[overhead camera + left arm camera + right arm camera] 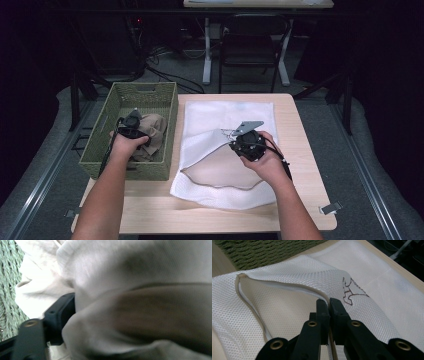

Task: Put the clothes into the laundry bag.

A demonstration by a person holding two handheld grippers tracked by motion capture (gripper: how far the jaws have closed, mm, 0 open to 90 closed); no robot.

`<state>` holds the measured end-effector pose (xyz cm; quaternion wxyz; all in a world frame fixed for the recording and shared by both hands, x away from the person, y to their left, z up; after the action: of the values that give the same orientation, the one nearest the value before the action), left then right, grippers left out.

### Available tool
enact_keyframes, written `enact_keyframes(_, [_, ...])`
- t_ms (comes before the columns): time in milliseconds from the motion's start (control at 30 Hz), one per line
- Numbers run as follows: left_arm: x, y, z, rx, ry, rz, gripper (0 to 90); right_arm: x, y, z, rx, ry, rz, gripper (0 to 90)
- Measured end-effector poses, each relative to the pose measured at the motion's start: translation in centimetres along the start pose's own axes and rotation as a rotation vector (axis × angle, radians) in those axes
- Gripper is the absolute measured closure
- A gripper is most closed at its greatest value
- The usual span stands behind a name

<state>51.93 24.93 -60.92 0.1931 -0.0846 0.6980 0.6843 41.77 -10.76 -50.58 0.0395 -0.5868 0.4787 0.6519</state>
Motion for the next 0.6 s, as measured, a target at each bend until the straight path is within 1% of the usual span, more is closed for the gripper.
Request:
enact_keyframes(167, [0.09, 0.02, 0.12, -0.004, 0.012, 0.009, 30.9, 0.0, -0.04, 0.08, -0.002, 0.001, 0.0, 86.2])
enact_keyframes(200, [0.08, 0.0, 0.09, -0.004, 0.021, 0.006, 31.7, 0.0, -0.04, 0.1, -0.003, 0.001, 0.0, 86.2])
enact_keyframes(367, [0.11, -0.02, 0.13, -0.005, 0.021, -0.003, 33.9, 0.01, -0.05, 0.09, -0.002, -0.001, 0.0, 86.0])
enact_keyframes(467, [0.1, -0.02, 0.19, -0.003, -0.006, -0.004, 34.5, 0.0, -0.04, 0.12, -0.002, 0.0, 0.0, 86.0])
enact_keyframes(533, [0.1, -0.03, 0.19, 0.006, -0.009, -0.004, 35.1, 0.0, -0.02, 0.12, -0.001, -0.001, 0.0, 86.0])
enact_keyframes(600, [0.06, -0.01, 0.22, 0.019, -0.012, -0.004, 38.7, 0.0, -0.04, 0.1, -0.002, 0.0, -0.001, 85.8])
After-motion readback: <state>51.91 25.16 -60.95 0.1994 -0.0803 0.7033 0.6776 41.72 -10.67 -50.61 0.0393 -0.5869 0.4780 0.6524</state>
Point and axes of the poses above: each handheld gripper's, and its own axes: y roughly backward along the jaws, x roughly out of its underside, z roughly to its left, the point moved 8 cm from there along -y, roughly forward along the jaws, and after that the axes turned 8 degrees about -z, right-handed, at the moved point
